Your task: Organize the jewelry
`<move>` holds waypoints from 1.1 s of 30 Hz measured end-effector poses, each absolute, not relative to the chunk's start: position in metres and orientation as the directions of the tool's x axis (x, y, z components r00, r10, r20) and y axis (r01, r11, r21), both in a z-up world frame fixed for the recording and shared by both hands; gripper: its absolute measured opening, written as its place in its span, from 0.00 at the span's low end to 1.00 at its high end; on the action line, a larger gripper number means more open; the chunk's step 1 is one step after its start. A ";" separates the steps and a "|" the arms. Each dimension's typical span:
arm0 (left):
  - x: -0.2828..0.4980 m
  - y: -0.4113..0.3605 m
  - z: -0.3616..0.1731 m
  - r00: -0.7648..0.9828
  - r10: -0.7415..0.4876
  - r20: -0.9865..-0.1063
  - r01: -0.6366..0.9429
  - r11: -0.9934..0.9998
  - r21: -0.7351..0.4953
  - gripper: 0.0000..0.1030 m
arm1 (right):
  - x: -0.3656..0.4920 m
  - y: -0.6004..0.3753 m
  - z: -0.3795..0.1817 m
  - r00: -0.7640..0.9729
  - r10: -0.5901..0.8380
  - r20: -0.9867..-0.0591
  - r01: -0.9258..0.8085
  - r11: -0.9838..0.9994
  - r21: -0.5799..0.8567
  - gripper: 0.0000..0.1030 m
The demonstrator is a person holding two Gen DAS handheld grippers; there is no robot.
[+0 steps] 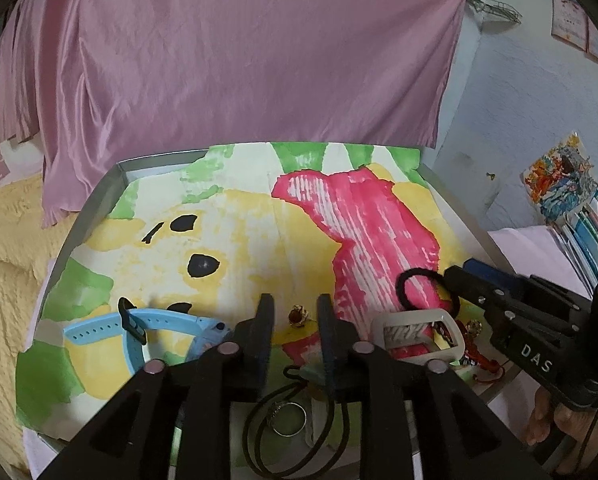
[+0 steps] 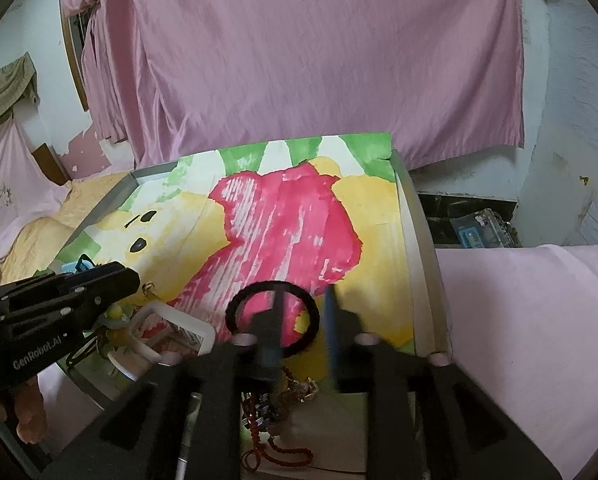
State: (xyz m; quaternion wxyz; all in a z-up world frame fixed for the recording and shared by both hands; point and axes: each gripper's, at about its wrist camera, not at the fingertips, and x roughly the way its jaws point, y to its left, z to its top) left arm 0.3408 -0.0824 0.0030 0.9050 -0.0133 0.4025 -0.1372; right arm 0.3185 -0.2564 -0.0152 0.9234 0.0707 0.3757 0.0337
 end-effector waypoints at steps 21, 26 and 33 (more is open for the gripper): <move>0.275 -0.053 0.051 0.810 -0.199 -0.552 0.153 0.980 -0.128 0.76 | 0.251 -0.249 0.040 0.873 0.107 -0.475 -0.060 0.992 0.114 0.64; 0.245 -0.037 0.062 0.852 -0.173 -0.494 0.119 0.983 -0.139 0.85 | 0.223 -0.245 0.054 0.907 0.103 -0.409 -0.066 0.992 0.103 0.77; 0.199 -0.019 0.074 0.908 -0.142 -0.394 0.087 0.984 -0.156 0.96 | 0.184 -0.238 0.066 0.935 0.099 -0.341 -0.070 0.993 0.098 0.89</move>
